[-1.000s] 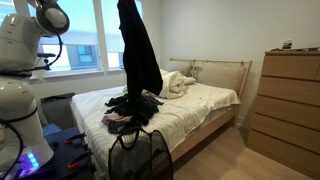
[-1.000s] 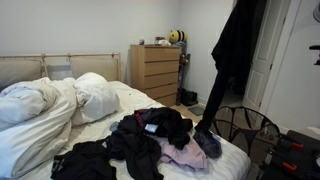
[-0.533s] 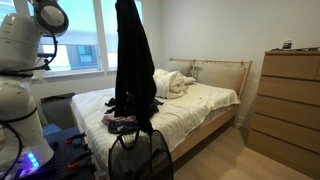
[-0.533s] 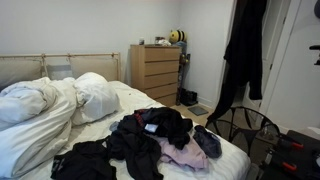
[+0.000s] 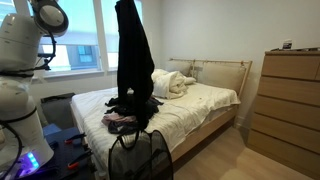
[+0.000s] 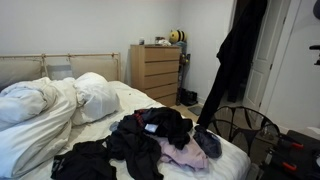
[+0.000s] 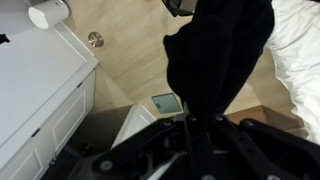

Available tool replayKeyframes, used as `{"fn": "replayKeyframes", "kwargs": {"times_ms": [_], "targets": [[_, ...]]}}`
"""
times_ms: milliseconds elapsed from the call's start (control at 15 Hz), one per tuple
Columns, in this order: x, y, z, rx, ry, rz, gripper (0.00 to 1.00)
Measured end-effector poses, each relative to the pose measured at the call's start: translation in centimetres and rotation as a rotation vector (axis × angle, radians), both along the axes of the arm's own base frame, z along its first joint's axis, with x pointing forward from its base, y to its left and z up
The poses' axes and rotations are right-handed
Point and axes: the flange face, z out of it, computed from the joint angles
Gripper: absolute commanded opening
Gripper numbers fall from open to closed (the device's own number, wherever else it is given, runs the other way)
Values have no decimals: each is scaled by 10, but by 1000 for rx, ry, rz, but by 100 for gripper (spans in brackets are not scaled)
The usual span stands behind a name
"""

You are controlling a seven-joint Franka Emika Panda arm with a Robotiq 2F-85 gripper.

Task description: Put the black sweater in the laundry basket

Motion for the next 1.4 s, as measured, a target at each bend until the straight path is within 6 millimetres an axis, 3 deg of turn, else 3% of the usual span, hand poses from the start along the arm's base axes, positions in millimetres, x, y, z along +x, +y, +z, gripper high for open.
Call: {"fn": "replayKeyframes", "kwargs": {"times_ms": [400, 600, 733, 1200, 1267, 1400], "targets": [[-8, -52, -3, 7, 30, -87, 2], [-11, -67, -6, 13, 52, -97, 2], [-12, -70, -9, 16, 76, -94, 6], [-11, -68, -9, 15, 81, -80, 6], [-11, -68, -9, 15, 81, -80, 2], [-11, -68, -9, 15, 82, -80, 2]]}}
